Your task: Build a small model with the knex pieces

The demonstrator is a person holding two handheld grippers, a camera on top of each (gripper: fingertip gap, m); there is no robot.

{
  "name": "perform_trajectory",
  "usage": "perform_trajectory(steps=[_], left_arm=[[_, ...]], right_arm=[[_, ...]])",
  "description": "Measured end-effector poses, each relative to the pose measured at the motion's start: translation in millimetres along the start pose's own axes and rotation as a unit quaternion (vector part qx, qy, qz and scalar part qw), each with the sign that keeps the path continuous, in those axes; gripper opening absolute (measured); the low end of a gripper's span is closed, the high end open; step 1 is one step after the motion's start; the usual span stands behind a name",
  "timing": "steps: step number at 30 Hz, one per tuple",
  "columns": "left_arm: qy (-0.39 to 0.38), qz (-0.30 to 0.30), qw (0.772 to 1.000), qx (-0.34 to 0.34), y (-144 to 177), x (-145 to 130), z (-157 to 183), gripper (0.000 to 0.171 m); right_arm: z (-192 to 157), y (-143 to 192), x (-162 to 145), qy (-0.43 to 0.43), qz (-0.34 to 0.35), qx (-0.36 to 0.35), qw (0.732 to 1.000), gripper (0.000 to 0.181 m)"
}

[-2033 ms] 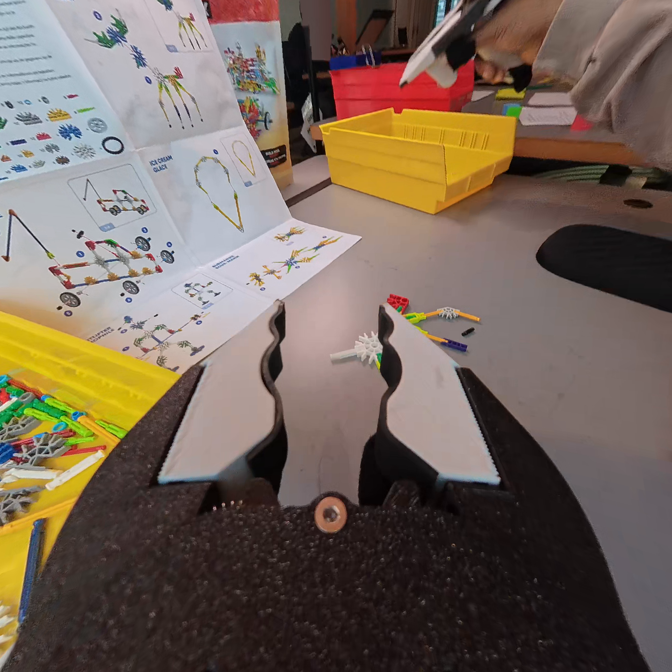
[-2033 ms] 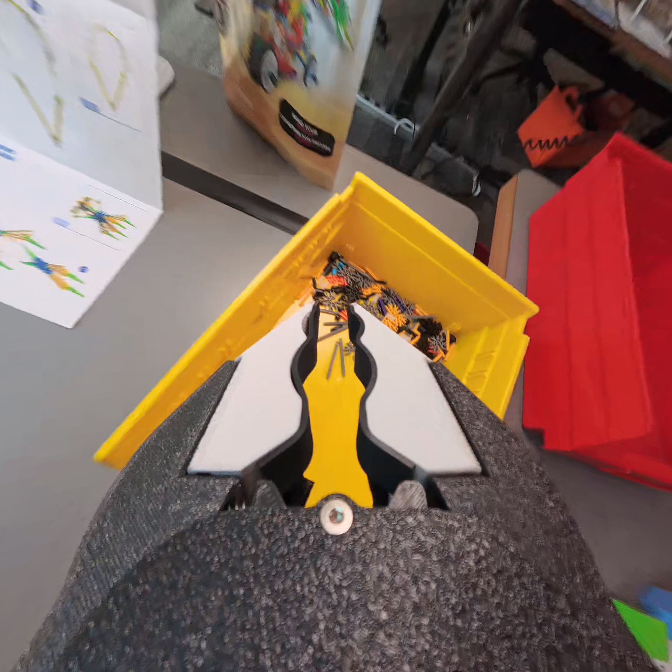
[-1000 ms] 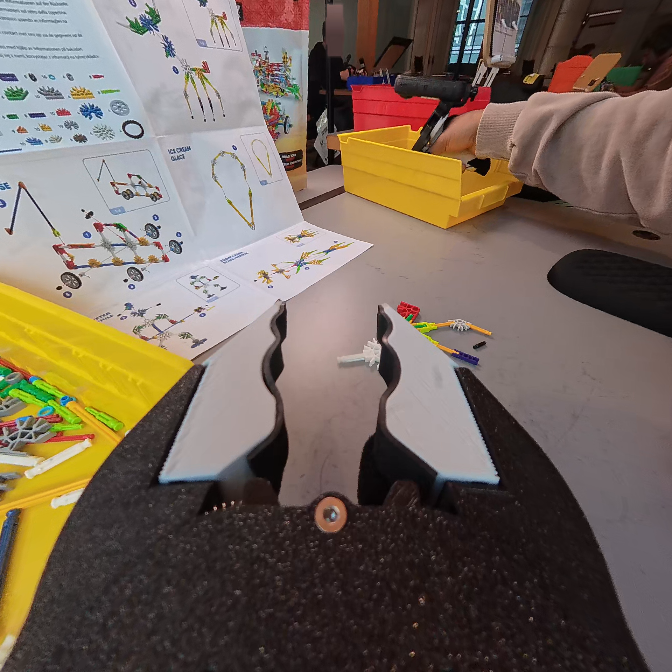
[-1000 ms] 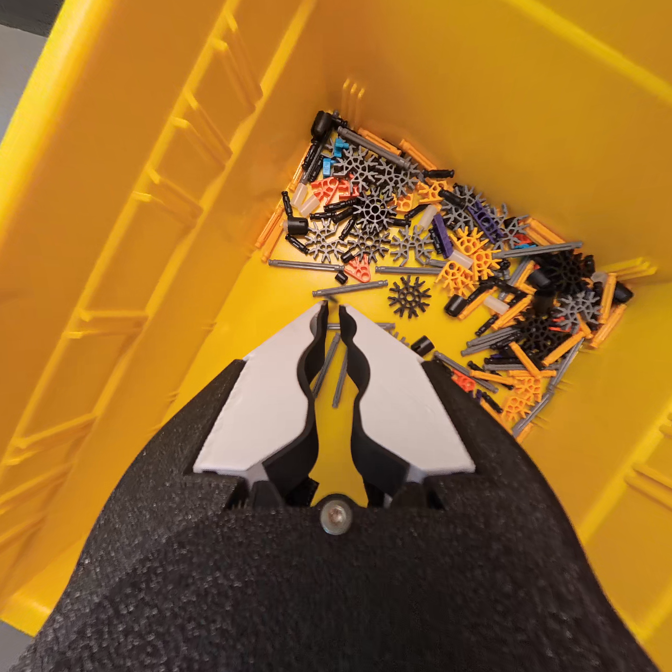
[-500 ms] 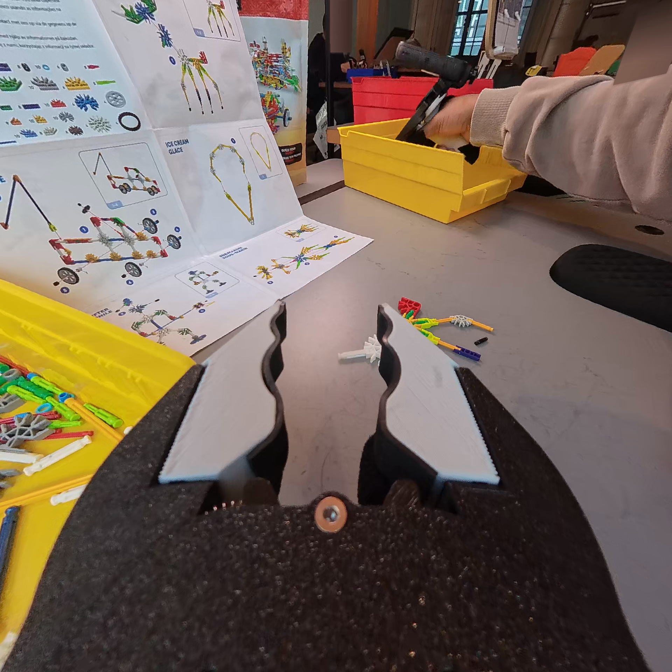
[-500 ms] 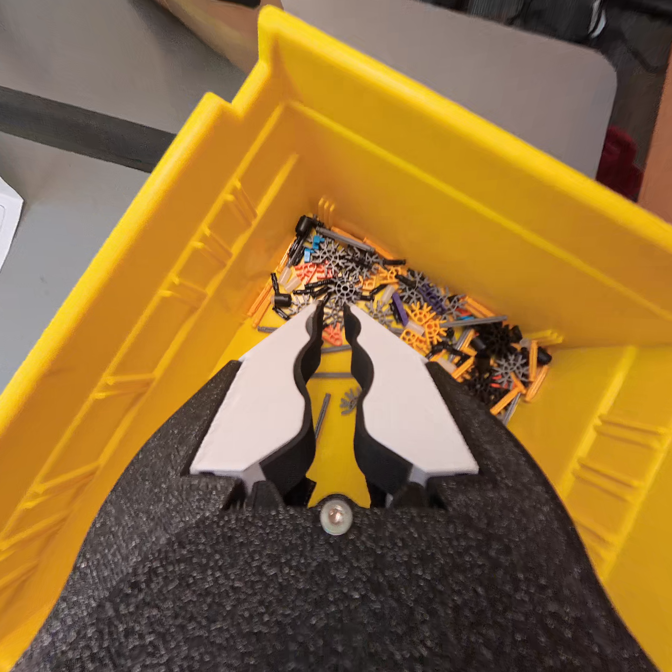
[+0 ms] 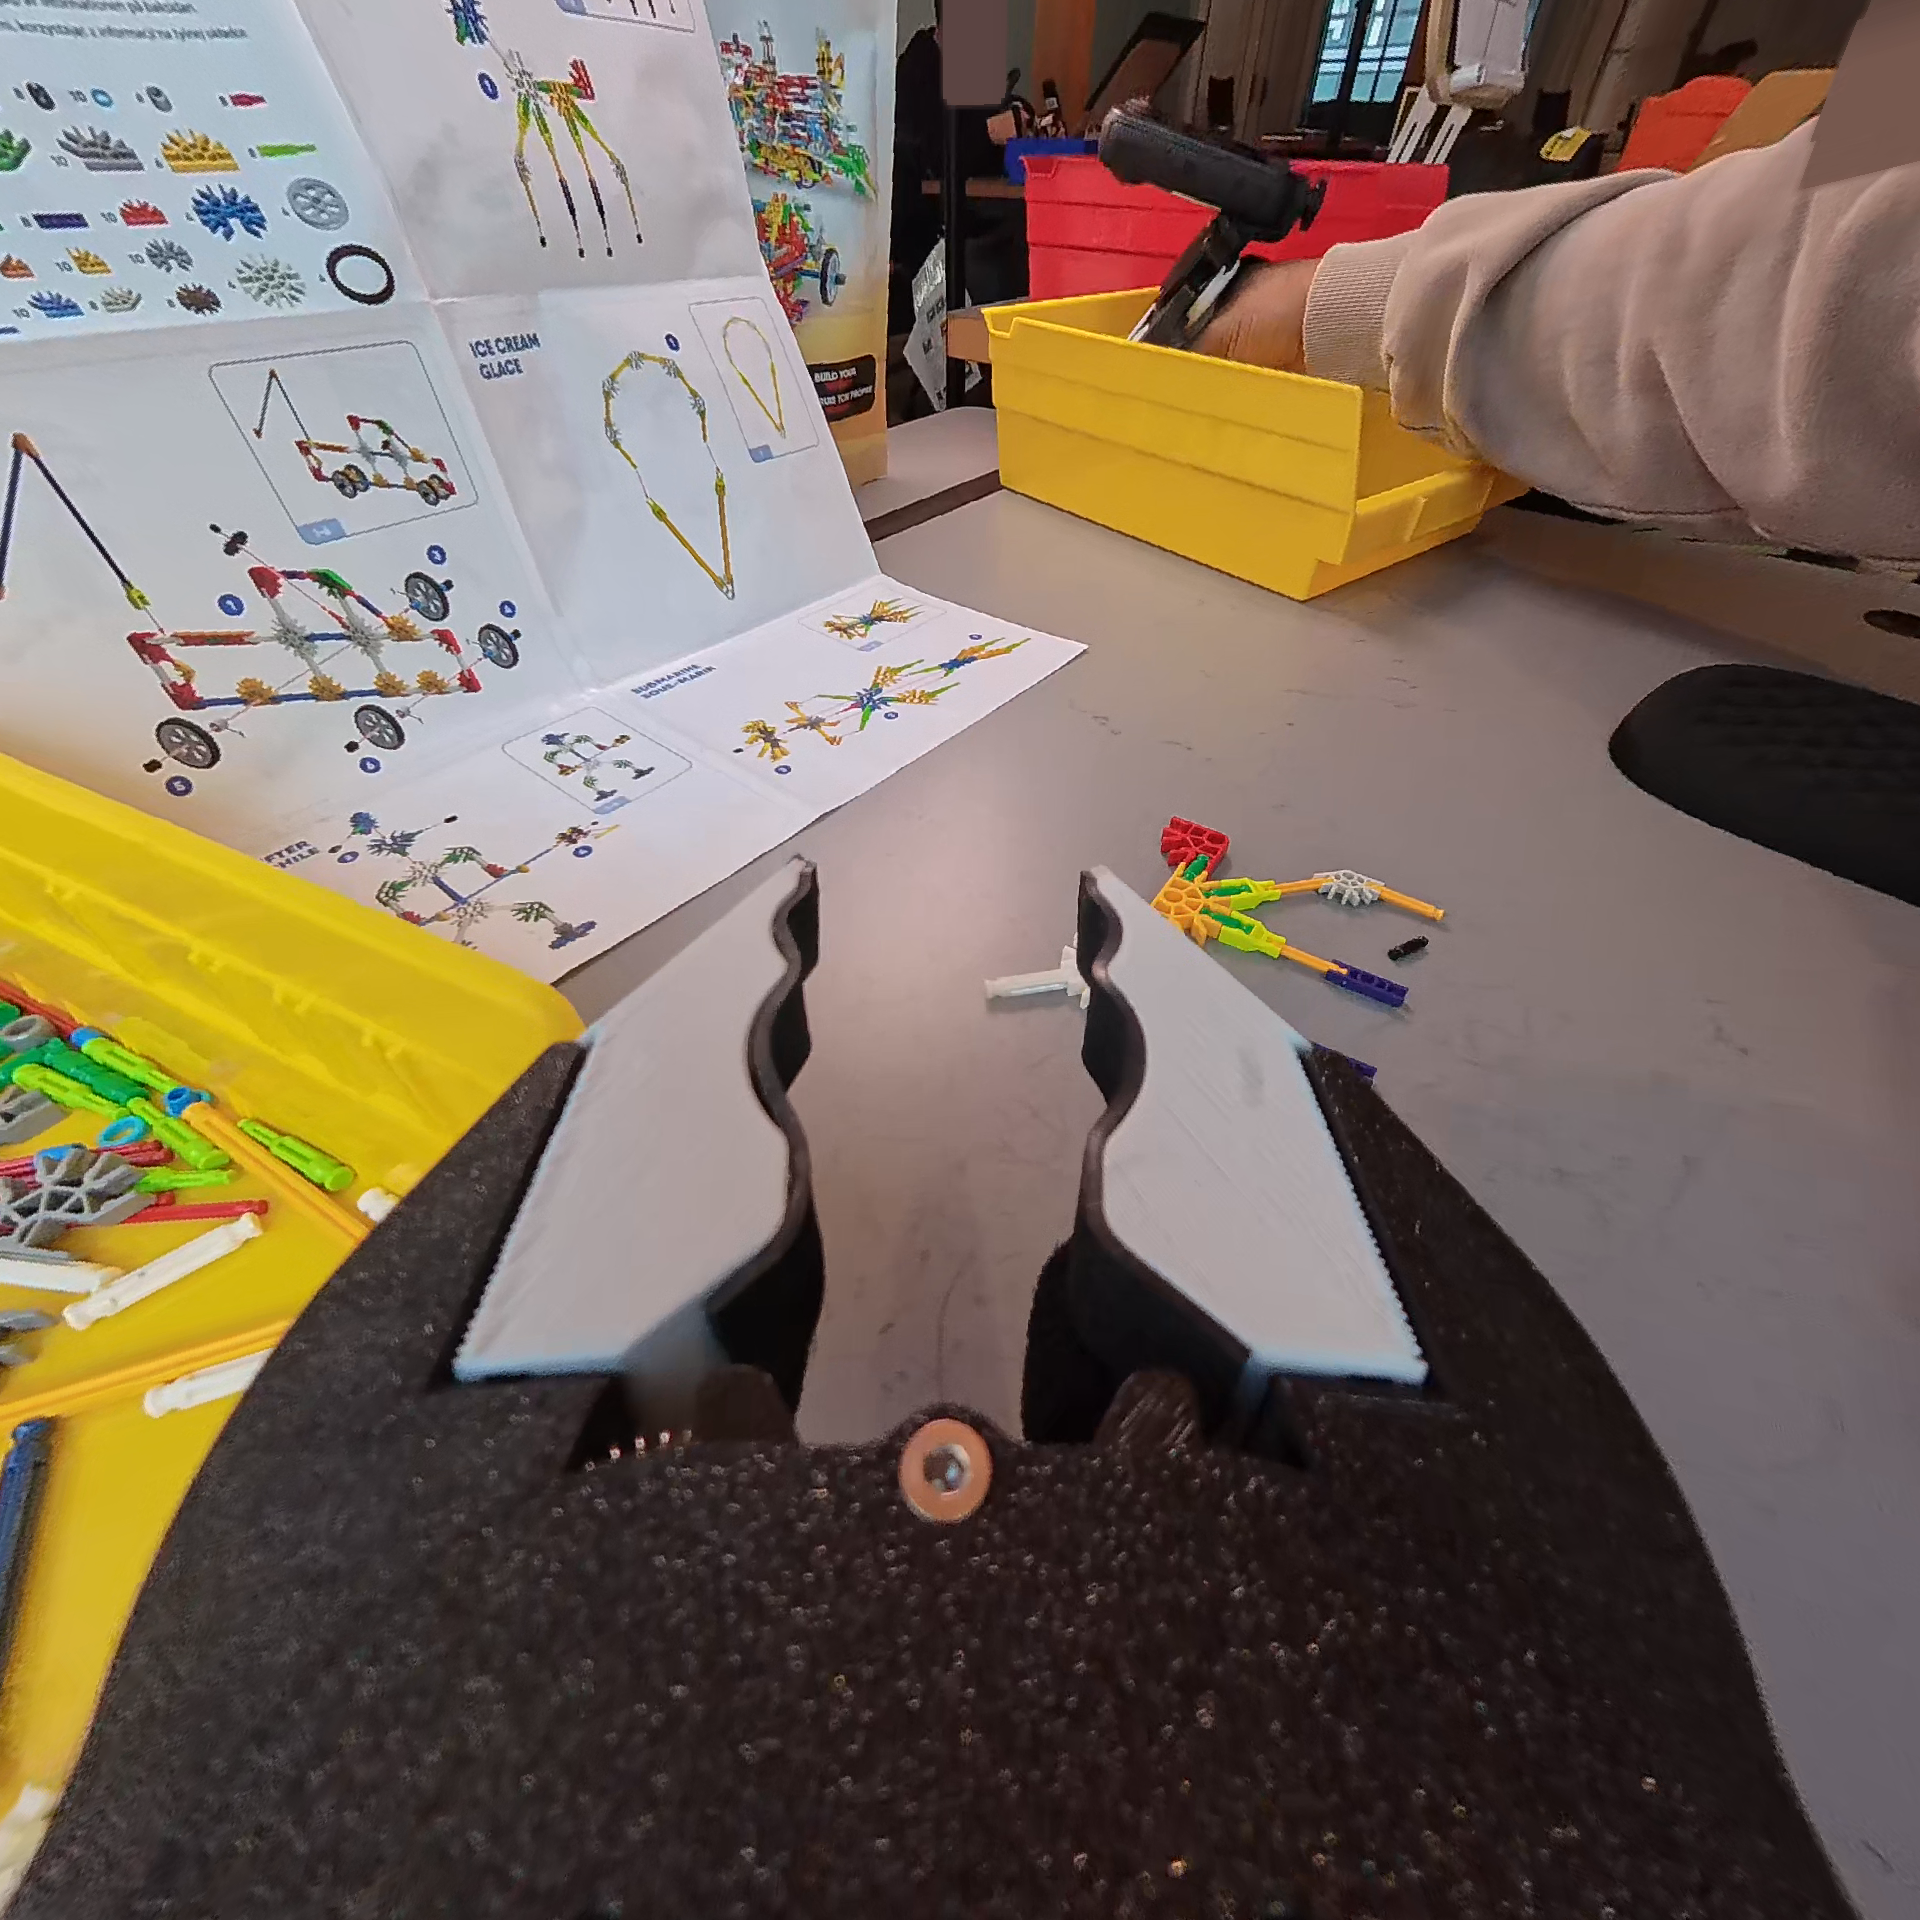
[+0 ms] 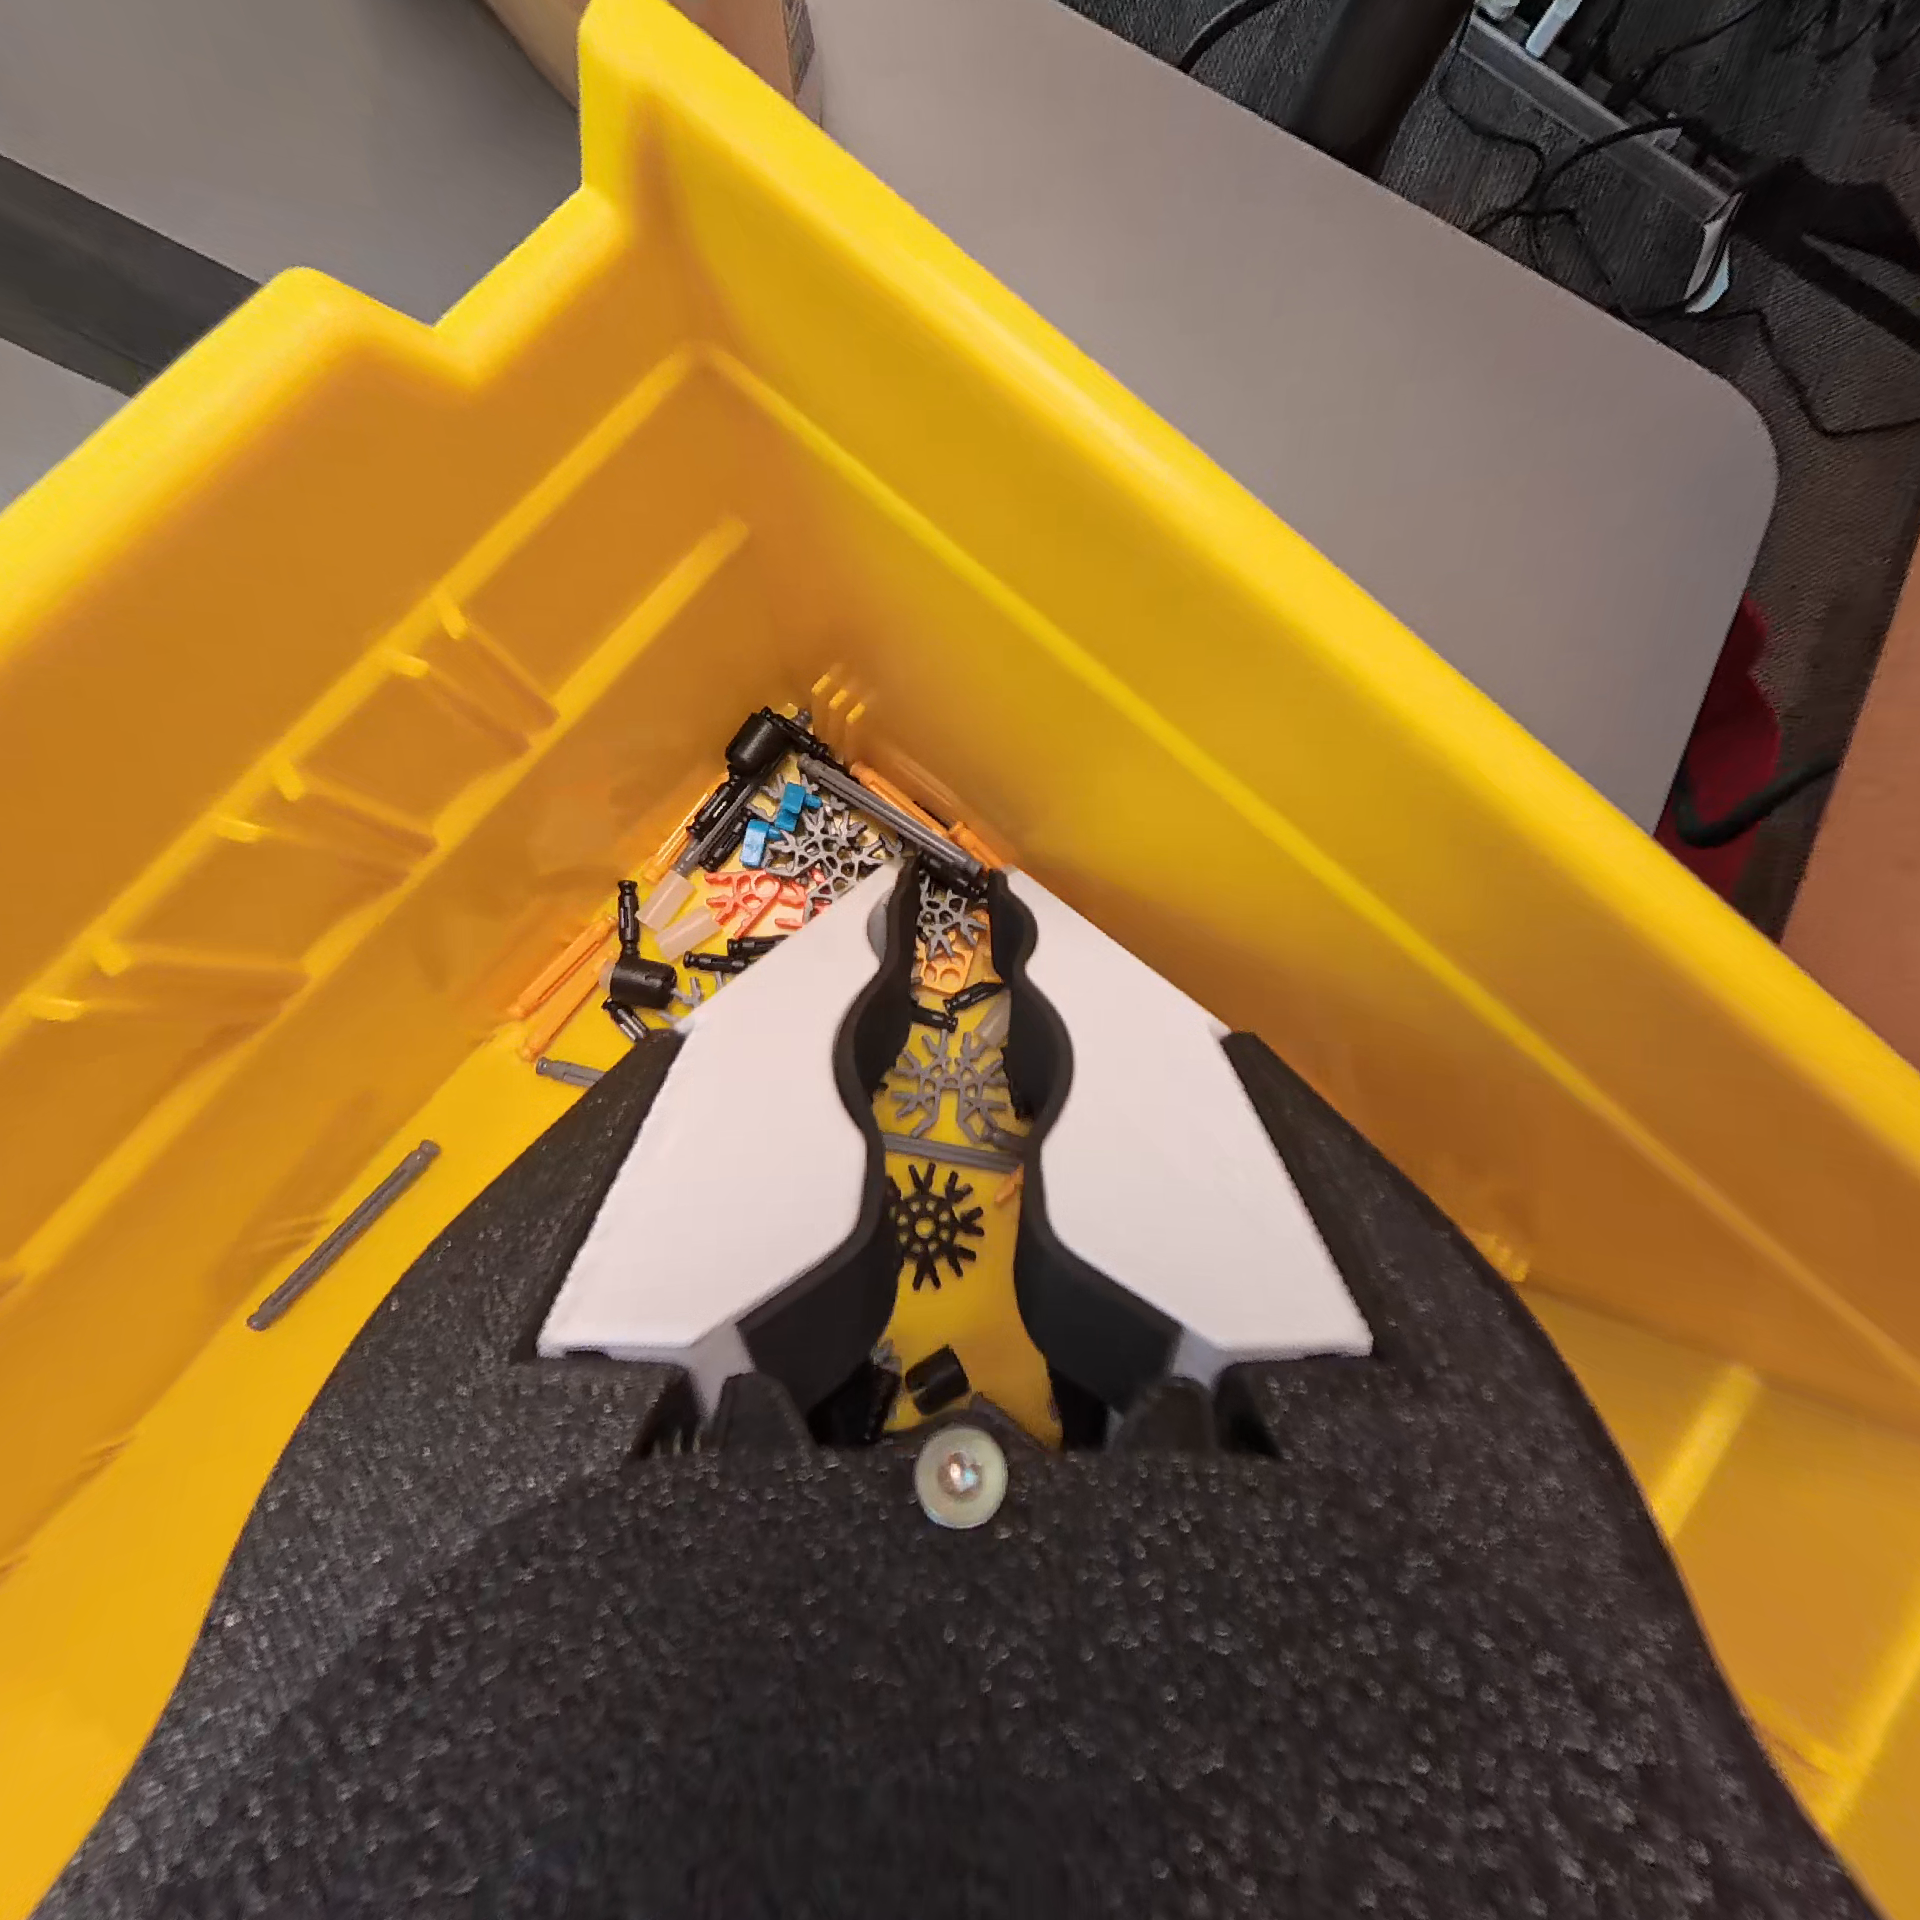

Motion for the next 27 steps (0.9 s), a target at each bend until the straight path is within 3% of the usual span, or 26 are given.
perform_trajectory(steps=[13, 27], left_arm=[[0.005, -0.002, 1.000, -0.005, -1.3, -1.4, -1.6, 0.049], [-0.017, 0.015, 1.000, -0.018, 4.0, 7.5, 9.4, 0.049]], right_arm=[[4.4, 7.0, -1.7, -0.037, 0.009, 0.027, 0.999, 0.001], [-14.2, 113.9, 11.4, -0.112, 0.136, 0.109, 0.978, 0.002]])
Point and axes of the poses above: each gripper's, where its closed fingertips meet, y back along the fingers, x out of its top, z = x × y across the jaws, the point moved 10 cm from there along y, back along the fingers
